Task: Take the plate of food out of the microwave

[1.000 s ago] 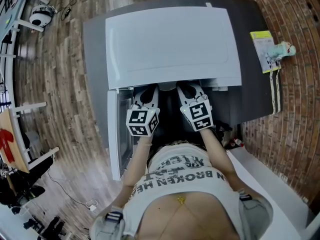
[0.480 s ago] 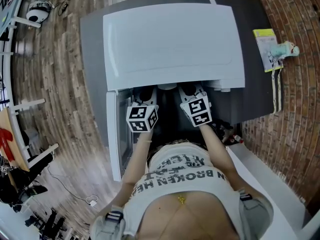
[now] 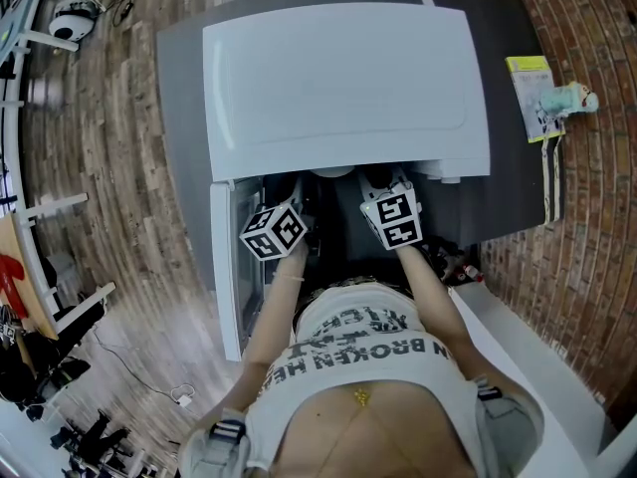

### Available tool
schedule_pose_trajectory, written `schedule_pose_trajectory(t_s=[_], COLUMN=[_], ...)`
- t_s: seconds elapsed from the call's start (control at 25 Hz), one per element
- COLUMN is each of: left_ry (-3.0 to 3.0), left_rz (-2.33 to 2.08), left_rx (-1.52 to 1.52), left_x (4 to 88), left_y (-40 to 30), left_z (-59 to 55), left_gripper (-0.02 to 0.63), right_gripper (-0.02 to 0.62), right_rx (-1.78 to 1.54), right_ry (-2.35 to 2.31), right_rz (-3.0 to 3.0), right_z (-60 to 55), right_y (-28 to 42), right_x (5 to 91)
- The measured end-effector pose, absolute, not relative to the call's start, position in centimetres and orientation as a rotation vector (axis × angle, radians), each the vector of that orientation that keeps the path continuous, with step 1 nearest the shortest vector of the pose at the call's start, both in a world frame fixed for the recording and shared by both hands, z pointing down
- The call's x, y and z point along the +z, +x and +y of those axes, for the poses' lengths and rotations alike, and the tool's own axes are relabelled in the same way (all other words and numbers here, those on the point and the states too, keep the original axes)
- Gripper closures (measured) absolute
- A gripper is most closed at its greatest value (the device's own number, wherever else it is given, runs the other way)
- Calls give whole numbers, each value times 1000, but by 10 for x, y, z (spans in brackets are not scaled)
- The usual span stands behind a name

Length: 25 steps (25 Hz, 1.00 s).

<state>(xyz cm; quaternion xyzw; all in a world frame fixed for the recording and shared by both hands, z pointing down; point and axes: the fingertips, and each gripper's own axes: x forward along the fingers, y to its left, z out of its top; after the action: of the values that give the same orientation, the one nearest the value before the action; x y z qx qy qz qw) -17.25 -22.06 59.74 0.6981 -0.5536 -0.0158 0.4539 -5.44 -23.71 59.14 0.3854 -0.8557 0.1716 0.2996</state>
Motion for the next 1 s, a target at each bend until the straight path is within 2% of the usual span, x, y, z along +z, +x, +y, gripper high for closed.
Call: schedule_pose_trajectory(t_s=[0.12,0.28,0.84,1.0], left_ry=[1651,1577,1490,1463], left_rz=[-1365,-1314,-1192,-1196], left_rx=[-126,-226,-419,-426], left_x=[602,614,619,623], left_y=[-175,-172,-160,-163], left_z=[-220,-222,-240,-240], left_gripper=[523,503,503,537], right_gripper=[588,588,588,588], right_rx=[454,469,502,510], right_ry=[1012,1014,1034,1037], right_rz=[-2265,-2256,-2237,-2234], right_z=[-236,-235,-235,-236], right_y=[-55,-52,-41,-40], right_x=[592,595,601,602])
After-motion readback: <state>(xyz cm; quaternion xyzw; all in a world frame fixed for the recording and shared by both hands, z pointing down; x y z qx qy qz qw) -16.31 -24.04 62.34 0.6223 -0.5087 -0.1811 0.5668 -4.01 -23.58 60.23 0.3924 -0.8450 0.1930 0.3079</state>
